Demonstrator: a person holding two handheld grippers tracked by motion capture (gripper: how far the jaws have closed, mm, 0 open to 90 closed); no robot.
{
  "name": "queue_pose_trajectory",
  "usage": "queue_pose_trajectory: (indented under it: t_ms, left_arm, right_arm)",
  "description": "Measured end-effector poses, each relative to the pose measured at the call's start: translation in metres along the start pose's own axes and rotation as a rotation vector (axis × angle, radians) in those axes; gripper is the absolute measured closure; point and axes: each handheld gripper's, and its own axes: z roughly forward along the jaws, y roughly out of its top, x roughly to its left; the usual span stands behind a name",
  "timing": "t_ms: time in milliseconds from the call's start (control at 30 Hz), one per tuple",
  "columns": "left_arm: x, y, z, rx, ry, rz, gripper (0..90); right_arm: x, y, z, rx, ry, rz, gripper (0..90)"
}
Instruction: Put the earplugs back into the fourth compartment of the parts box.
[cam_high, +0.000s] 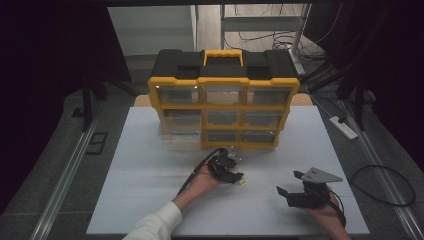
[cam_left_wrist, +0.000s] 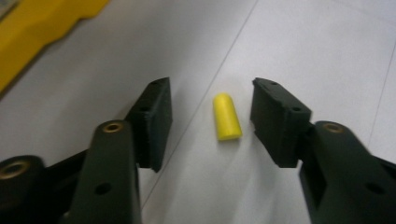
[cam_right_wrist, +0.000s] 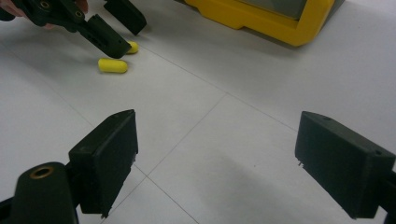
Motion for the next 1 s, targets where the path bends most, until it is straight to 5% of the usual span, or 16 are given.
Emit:
queue_pose_trajectory:
  t_ms: [200,333,1000]
  left_arm:
    - [0.0,-0.001,-0.002,0.004,-0.03,0.011,78.2]
    - [0.0,-0.001,-0.005,-0.004,-0.024,0.009,80.2]
    - [-0.011,-0.004,-0.059,-0.263,-0.016,0.009,80.3]
  right_arm:
    - [0.0,0.0,0.0,0.004,-0.001,-0.003,14.0]
    - [0.0,0.0,0.0,0.006,-0.003,-0.005,14.0]
    - [0.001,0.0,0.0,0.004,-0.007,-0.008,14.0]
